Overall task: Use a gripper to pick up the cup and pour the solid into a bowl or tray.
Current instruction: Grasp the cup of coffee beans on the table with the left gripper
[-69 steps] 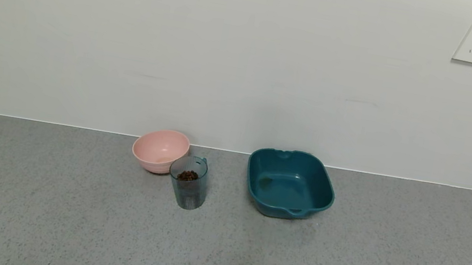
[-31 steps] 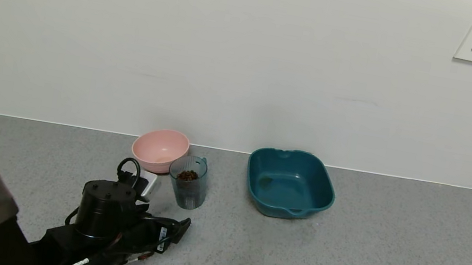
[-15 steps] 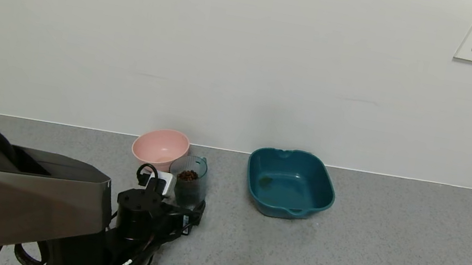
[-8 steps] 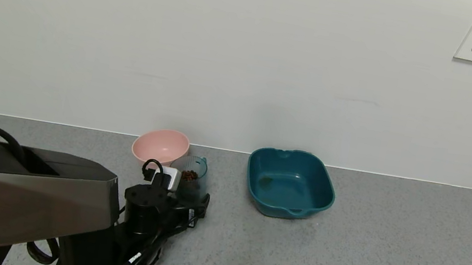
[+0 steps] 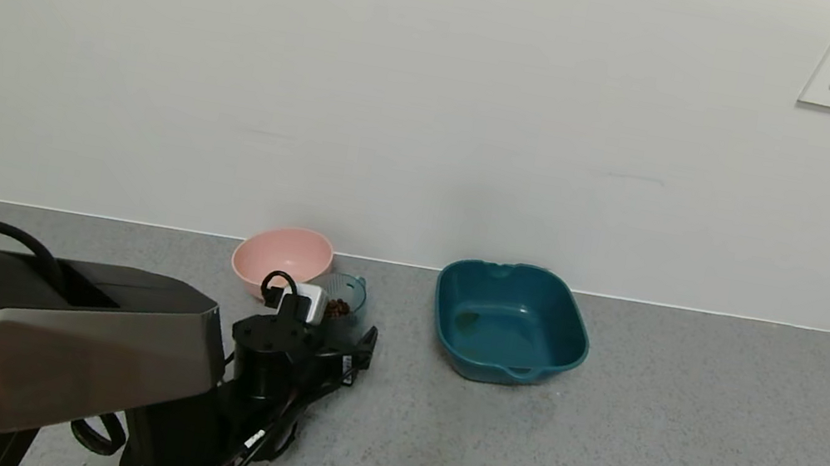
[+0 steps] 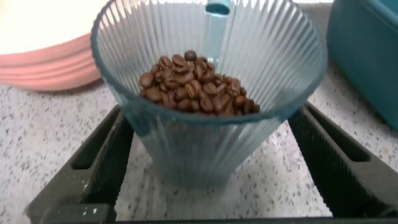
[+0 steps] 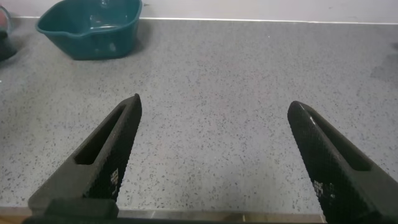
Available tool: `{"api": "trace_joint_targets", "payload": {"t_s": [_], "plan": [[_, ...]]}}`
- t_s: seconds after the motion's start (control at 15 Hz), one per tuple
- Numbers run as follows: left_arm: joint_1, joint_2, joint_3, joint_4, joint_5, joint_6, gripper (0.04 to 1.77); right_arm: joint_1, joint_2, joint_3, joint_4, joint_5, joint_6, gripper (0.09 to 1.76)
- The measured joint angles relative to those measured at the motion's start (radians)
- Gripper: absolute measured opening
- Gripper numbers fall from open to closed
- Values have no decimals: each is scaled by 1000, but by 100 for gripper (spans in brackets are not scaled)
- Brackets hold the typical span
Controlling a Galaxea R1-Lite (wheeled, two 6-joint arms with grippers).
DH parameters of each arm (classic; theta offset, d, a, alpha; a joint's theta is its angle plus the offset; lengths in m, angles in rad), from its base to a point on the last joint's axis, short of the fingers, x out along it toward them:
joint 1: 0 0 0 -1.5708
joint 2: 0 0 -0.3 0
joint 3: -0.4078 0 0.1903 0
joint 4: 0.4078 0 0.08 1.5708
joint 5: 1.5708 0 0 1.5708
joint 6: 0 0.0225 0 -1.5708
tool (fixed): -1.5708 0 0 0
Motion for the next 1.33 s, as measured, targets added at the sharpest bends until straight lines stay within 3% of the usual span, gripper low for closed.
{"api": "trace_joint_targets", "payload": {"t_s": [1.07,1.13,1.27,1.33], "plan": [[23,35,-59,-1,0,19,172,0,0,0,0,0,1,171],[23,37,-59,-1,0,19,166,0,0,0,0,0,1,171],[23,38,-59,0,-1,22,138,0,0,0,0,0,1,171],[23,38,-57,0,-1,24,134,0,0,0,0,0,1,171]]}}
